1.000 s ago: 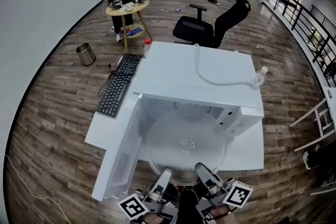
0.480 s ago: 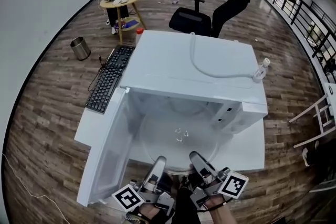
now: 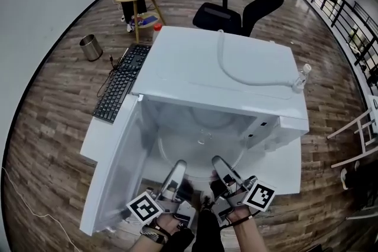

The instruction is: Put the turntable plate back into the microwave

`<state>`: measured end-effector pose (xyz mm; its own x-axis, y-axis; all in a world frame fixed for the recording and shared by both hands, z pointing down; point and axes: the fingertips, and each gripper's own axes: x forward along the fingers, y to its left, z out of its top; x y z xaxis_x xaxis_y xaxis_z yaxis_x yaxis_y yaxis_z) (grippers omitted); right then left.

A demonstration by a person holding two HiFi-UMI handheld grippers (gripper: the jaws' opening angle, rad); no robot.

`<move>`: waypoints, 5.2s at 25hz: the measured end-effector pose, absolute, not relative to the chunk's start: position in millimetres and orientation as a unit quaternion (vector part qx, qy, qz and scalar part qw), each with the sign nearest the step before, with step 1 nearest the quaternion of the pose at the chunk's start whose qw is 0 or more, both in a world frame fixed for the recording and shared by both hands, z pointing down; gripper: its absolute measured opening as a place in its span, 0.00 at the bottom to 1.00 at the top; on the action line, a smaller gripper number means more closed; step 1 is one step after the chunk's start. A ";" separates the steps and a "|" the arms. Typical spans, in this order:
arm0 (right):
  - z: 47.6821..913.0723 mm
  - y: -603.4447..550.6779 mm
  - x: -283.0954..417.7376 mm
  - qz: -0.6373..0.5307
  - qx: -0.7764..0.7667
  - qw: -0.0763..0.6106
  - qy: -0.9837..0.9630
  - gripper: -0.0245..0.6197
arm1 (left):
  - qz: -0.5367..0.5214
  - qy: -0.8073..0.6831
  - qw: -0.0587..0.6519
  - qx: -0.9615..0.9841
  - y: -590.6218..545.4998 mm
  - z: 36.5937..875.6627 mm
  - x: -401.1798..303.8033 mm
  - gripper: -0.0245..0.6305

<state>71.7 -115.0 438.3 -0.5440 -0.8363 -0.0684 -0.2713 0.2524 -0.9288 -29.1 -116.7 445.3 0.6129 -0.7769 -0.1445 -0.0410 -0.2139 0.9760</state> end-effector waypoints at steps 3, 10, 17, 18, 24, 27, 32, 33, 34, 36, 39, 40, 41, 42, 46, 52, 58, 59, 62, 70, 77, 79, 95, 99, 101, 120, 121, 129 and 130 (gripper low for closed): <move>442.9 -124.6 71.2 -0.480 -0.377 0.291 0.736 0.13 | -0.320 -0.293 0.553 0.711 -126.7 450.1 -29.4 0.15; 453.9 -149.1 75.8 -0.480 -0.385 0.287 0.734 0.13 | -0.307 -0.298 0.548 0.718 -152.8 458.8 -24.3 0.15; 454.1 -165.3 82.1 -0.477 -0.386 0.287 0.735 0.14 | -0.297 -0.299 0.544 0.726 -170.2 461.1 -17.6 0.16; 454.5 -167.3 81.8 -0.477 -0.386 0.286 0.735 0.14 | -0.296 -0.299 0.543 0.727 -172.2 461.9 -17.7 0.16; 459.0 -178.6 85.4 -0.478 -0.391 0.287 0.732 0.14 | -0.281 -0.297 0.537 0.737 -185.0 465.0 -13.9 0.16; 458.4 -183.7 87.7 -0.477 -0.394 0.289 0.731 0.14 | -0.274 -0.298 0.534 0.742 -190.6 463.3 -12.5 0.17; 460.7 -189.6 91.9 -0.474 -0.396 0.297 0.728 0.14 | -0.272 -0.292 0.530 0.749 -197.6 464.6 -7.9 0.17; 461.0 -190.4 93.2 -0.474 -0.398 0.298 0.726 0.14 | -0.272 -0.291 0.531 0.748 -198.7 465.1 -6.7 0.17; 460.9 -191.3 94.4 -0.474 -0.399 0.300 0.725 0.14 | -0.271 -0.290 0.532 0.748 -200.0 465.3 -5.7 0.17; 460.1 -193.7 96.2 -0.473 -0.400 0.302 0.724 0.14 | -0.271 -0.290 0.533 0.747 -202.8 464.8 -4.3 0.17; 458.6 -197.8 97.8 -0.469 -0.403 0.303 0.725 0.14 | -0.277 -0.286 0.531 0.748 -206.7 462.0 -3.1 0.17; 457.8 -199.1 98.3 -0.467 -0.404 0.303 0.726 0.14 | -0.279 -0.285 0.529 0.749 -208.2 460.9 -2.7 0.17; 456.9 -200.2 98.8 -0.466 -0.405 0.305 0.725 0.14 | -0.280 -0.285 0.528 0.749 -209.4 460.2 -2.4 0.17; 456.1 -201.0 99.0 -0.465 -0.405 0.306 0.725 0.14 | -0.279 -0.286 0.528 0.750 -210.2 460.2 -2.2 0.17; 454.1 -203.6 99.2 -0.464 -0.406 0.309 0.724 0.14 | -0.272 -0.291 0.522 0.754 -213.5 459.4 -2.7 0.17; 452.2 -210.7 100.7 -0.458 -0.407 0.311 0.727 0.14 | -0.273 -0.292 0.516 0.758 -221.6 458.5 -0.5 0.17; 456.8 -217.9 103.5 -0.458 -0.414 0.300 0.727 0.14 | -0.266 -0.300 0.514 0.758 -229.2 464.2 1.1 0.17; 455.9 -220.0 104.6 -0.458 -0.416 0.299 0.727 0.14 | -0.265 -0.301 0.512 0.760 -231.7 463.5 1.6 0.17; 449.9 -227.4 107.6 -0.457 -0.423 0.299 0.723 0.14 | -0.266 -0.299 0.502 0.767 -240.0 455.6 4.7 0.18; 450.4 -235.3 107.9 -0.479 -0.440 0.291 0.701 0.14 | -0.273 -0.307 0.518 0.750 -249.1 452.4 5.4 0.18; 451.7 -234.3 102.8 -0.498 -0.437 0.289 0.691 0.16 | -0.332 -0.278 0.531 0.729 -251.1 432.6 4.8 0.17; 450.8 -234.5 101.1 -0.507 -0.430 0.302 0.683 0.16 | -0.343 -0.270 0.529 0.728 -254.6 424.0 5.2 0.17; 459.2 -220.3 87.9 -0.520 -0.440 0.266 0.683 0.20 | -0.375 -0.261 0.546 0.702 -256.5 428.5 -0.8 0.17; 461.8 -211.6 87.7 -0.518 -0.448 0.259 0.681 0.21 | -0.379 -0.263 0.551 0.695 -256.8 432.4 -0.1 0.18; 462.8 -210.3 89.6 -0.519 -0.451 0.259 0.678 0.21 | -0.382 -0.264 0.552 0.693 -256.8 433.3 0.1 0.18; 457.0 -221.4 94.7 -0.535 -0.432 0.320 0.652 0.17 | -0.342 -0.297 0.543 0.708 -259.6 442.2 -0.9 0.21; 455.7 -222.8 95.1 -0.535 -0.432 0.321 0.652 0.18 | -0.337 -0.300 0.542 0.710 -259.6 442.4 -0.7 0.22; 457.7 -221.8 97.5 -0.536 -0.436 0.328 0.645 0.18 | -0.304 -0.320 0.541 0.716 -257.3 450.4 -0.1 0.22; 457.3 -222.1 97.4 -0.536 -0.435 0.330 0.644 0.18 | -0.302 -0.322 0.541 0.715 -256.8 451.5 -0.6 0.22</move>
